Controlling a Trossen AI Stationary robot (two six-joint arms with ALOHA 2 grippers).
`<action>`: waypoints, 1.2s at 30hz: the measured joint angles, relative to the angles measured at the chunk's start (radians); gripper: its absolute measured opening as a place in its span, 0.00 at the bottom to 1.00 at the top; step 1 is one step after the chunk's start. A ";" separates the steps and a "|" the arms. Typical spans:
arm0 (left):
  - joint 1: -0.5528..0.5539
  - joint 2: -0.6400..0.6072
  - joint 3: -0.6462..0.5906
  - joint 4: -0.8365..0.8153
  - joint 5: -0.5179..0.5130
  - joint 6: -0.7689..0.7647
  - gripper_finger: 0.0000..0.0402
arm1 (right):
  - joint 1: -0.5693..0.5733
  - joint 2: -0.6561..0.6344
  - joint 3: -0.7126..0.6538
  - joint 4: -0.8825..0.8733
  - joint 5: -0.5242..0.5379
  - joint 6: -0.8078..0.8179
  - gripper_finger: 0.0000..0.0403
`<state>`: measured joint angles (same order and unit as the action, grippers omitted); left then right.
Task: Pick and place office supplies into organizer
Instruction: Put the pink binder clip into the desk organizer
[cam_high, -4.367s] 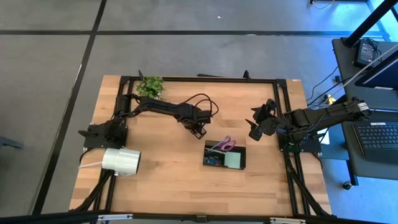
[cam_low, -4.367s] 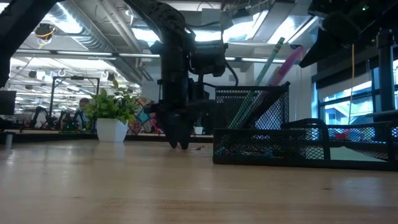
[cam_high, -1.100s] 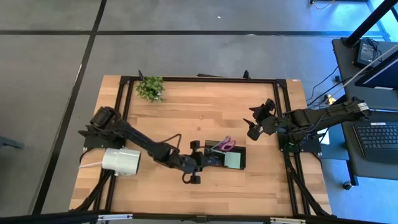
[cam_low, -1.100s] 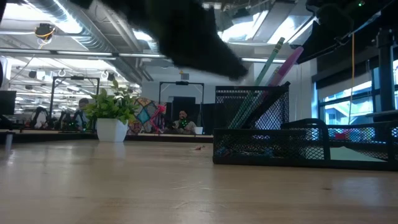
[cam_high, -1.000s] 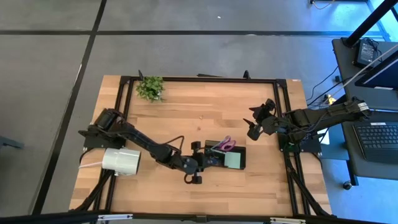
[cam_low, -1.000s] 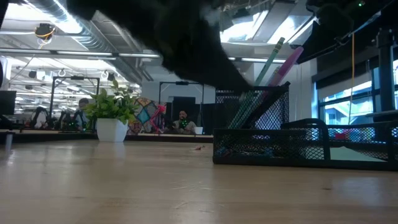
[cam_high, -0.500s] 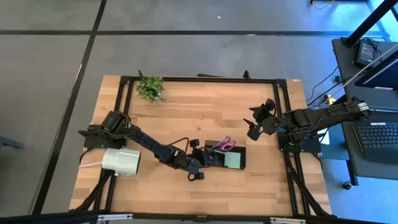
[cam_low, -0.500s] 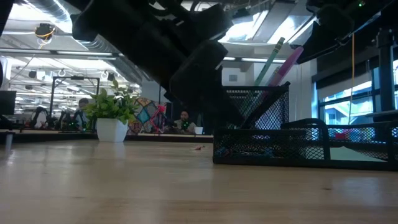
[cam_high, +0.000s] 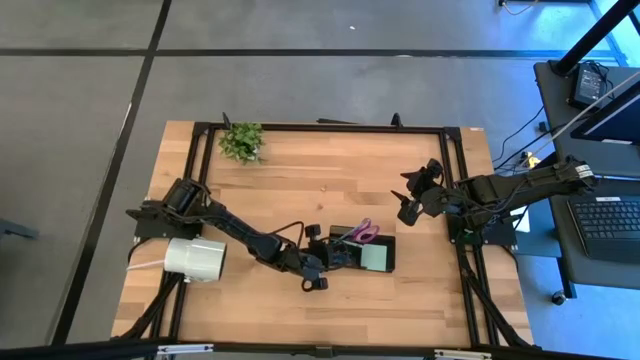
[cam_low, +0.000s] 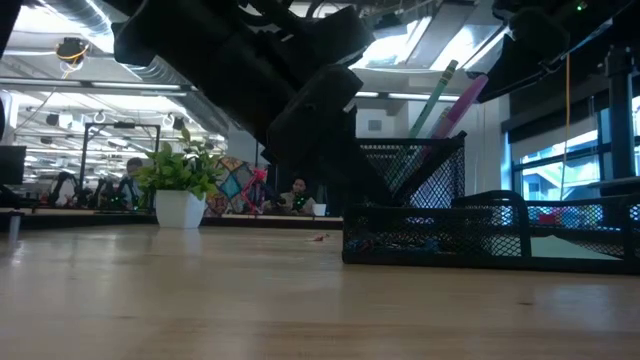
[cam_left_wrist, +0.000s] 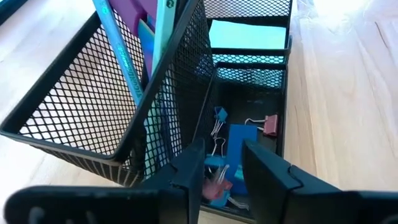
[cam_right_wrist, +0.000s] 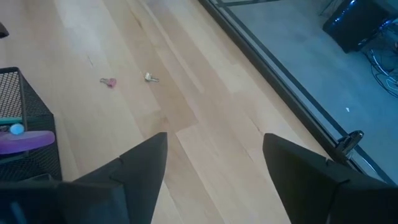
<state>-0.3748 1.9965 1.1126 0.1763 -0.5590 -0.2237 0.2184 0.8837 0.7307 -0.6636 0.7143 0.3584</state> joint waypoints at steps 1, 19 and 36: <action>0.000 0.000 0.000 -0.001 0.001 0.000 0.25 | 0.000 0.000 0.000 0.000 0.000 0.000 0.67; -0.035 -0.350 0.001 -0.456 0.076 -0.066 0.29 | 0.000 0.000 0.000 -0.001 0.000 0.000 0.67; 0.289 -0.410 0.001 -0.649 0.153 -0.271 0.34 | 0.000 0.000 0.000 -0.003 0.000 -0.005 0.67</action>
<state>-0.0855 1.5861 1.1137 -0.4731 -0.4059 -0.4950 0.2184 0.8836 0.7306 -0.6670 0.7147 0.3538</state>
